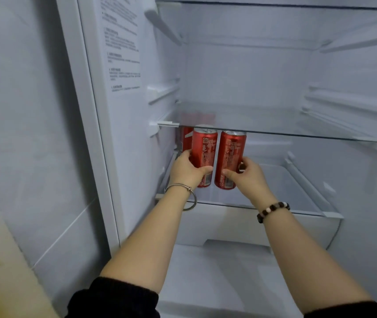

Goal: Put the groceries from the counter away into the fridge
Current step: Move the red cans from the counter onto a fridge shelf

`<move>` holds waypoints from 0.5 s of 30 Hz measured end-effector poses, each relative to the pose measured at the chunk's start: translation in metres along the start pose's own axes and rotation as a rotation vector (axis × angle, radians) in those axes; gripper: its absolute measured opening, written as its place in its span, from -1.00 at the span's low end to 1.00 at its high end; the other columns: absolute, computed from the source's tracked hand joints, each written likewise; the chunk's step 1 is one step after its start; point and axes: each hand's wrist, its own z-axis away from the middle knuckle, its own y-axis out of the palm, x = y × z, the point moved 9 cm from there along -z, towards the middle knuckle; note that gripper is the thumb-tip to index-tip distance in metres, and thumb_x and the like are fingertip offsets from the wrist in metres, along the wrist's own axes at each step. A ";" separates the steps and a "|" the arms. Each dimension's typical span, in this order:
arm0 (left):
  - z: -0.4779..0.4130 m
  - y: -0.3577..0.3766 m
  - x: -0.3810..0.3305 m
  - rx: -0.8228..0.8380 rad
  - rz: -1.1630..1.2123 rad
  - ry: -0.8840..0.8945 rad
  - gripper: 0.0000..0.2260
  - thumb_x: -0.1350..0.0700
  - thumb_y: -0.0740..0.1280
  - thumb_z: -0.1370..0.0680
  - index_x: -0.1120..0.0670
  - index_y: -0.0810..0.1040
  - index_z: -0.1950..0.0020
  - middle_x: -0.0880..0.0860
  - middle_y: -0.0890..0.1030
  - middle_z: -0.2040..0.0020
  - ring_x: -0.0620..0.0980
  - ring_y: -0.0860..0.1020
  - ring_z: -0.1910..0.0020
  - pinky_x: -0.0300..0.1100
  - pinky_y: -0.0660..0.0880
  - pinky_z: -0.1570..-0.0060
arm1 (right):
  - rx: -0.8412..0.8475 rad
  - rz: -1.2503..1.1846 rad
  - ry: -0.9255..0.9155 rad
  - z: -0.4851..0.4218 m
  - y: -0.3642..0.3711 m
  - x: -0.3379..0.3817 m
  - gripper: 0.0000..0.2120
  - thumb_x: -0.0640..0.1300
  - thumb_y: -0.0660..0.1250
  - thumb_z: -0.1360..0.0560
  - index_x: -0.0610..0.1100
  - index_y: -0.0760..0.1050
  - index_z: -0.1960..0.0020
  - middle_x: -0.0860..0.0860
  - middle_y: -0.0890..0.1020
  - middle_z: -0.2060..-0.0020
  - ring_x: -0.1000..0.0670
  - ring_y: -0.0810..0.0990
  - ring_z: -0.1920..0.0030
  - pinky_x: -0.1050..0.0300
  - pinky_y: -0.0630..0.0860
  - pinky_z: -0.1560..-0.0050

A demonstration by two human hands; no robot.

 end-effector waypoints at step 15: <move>-0.066 -0.008 0.026 -0.269 -0.073 -0.128 -0.65 0.11 0.47 -0.42 0.04 0.51 -0.18 0.05 0.62 -0.13 0.09 0.57 -0.12 -0.11 0.45 -0.06 | -0.049 0.066 0.002 -0.058 0.033 -0.013 -0.64 -0.09 0.45 -0.43 -0.14 0.47 -0.18 -0.06 0.60 -0.03 -0.02 0.58 0.01 0.09 0.52 -0.01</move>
